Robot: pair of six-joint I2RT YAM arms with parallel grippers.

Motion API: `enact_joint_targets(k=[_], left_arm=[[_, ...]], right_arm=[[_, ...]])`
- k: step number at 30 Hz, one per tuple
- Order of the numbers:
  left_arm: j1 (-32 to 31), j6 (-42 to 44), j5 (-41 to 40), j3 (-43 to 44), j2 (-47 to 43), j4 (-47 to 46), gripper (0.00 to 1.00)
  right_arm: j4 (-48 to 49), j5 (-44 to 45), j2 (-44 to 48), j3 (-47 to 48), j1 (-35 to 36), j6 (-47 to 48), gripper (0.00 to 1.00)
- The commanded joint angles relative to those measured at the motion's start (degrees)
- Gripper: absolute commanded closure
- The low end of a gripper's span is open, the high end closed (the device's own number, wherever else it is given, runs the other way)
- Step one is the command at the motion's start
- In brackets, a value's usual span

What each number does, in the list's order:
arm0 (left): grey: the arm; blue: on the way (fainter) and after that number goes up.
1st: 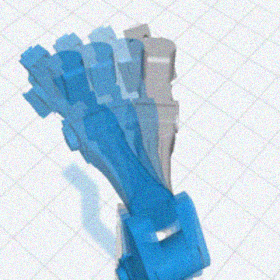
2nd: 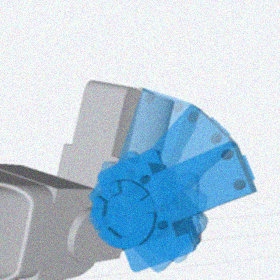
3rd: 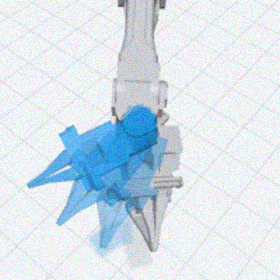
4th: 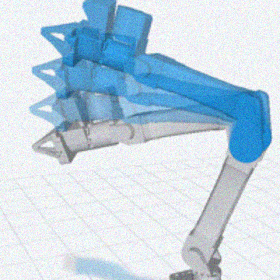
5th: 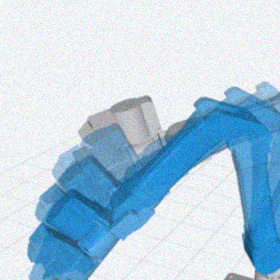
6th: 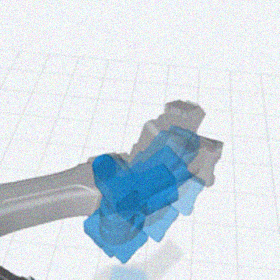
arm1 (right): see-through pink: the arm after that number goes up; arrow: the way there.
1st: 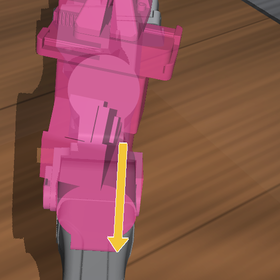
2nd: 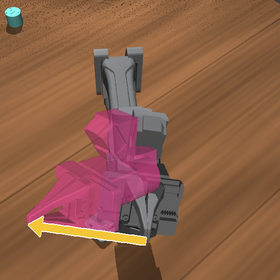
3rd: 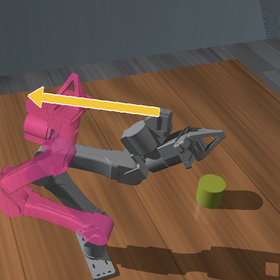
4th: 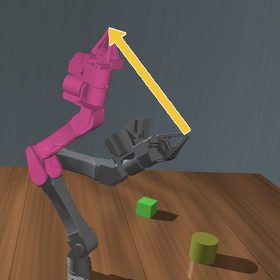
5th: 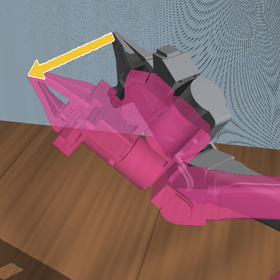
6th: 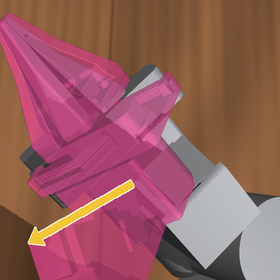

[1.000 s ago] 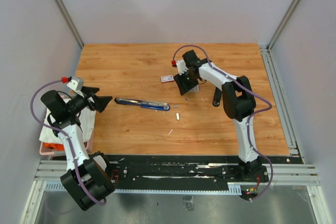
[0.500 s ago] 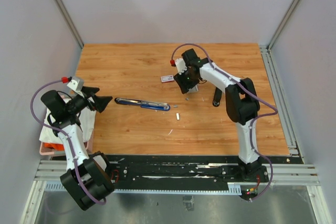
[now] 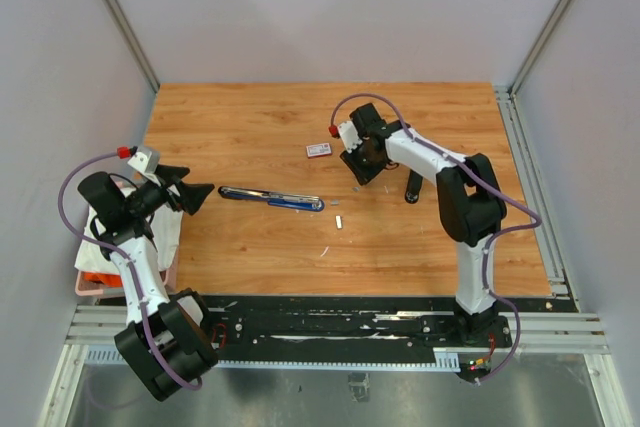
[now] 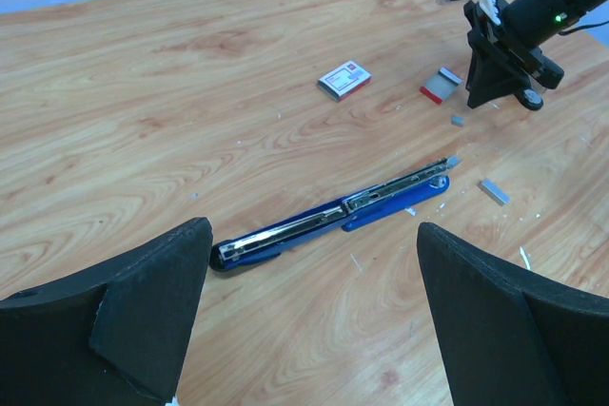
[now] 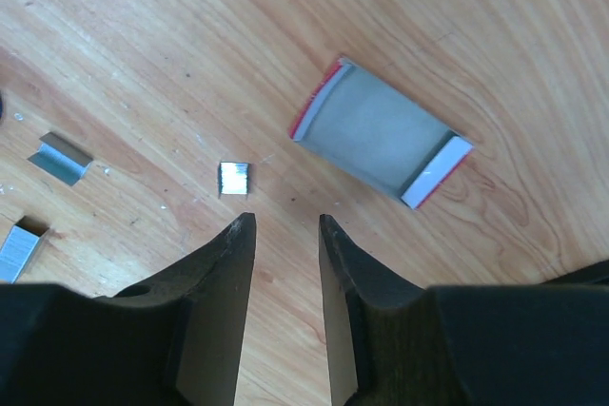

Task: Unload the staples from the stapler
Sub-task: Pick up the staple from the center of the board.

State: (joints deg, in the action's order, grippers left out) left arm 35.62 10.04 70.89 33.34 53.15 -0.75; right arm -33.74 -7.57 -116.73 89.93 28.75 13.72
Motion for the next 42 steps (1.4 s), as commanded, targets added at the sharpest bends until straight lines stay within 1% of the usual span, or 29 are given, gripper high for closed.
enact_joint_targets(k=[1,10,18,22,26,35,42], left_arm=[[0.44,0.55,1.18,1.11,0.29,0.22,0.02],[0.43,0.86,1.09,1.14,0.38,0.59,0.02],[0.47,1.06,1.18,1.11,0.55,0.67,0.02],[0.43,1.17,1.18,1.11,0.59,0.67,0.02],[0.48,1.17,1.26,1.11,0.80,0.67,0.02],[0.47,1.43,1.35,1.21,0.84,0.89,0.02],[0.44,1.61,1.38,1.27,0.99,1.08,0.02]], right_arm=[[0.34,0.23,-1.04,-0.80,2.26,0.52,0.66],[0.51,2.25,-3.28,0.55,3.84,0.63,0.67],[0.44,3.07,-4.55,1.29,3.90,0.70,0.76],[0.27,1.27,-3.91,1.41,3.94,0.73,0.77],[0.13,0.04,-2.87,1.76,3.94,0.82,0.74],[-0.27,0.99,-4.43,3.08,3.94,0.85,0.75],[-0.34,0.52,-3.01,2.94,3.31,0.59,0.75]])
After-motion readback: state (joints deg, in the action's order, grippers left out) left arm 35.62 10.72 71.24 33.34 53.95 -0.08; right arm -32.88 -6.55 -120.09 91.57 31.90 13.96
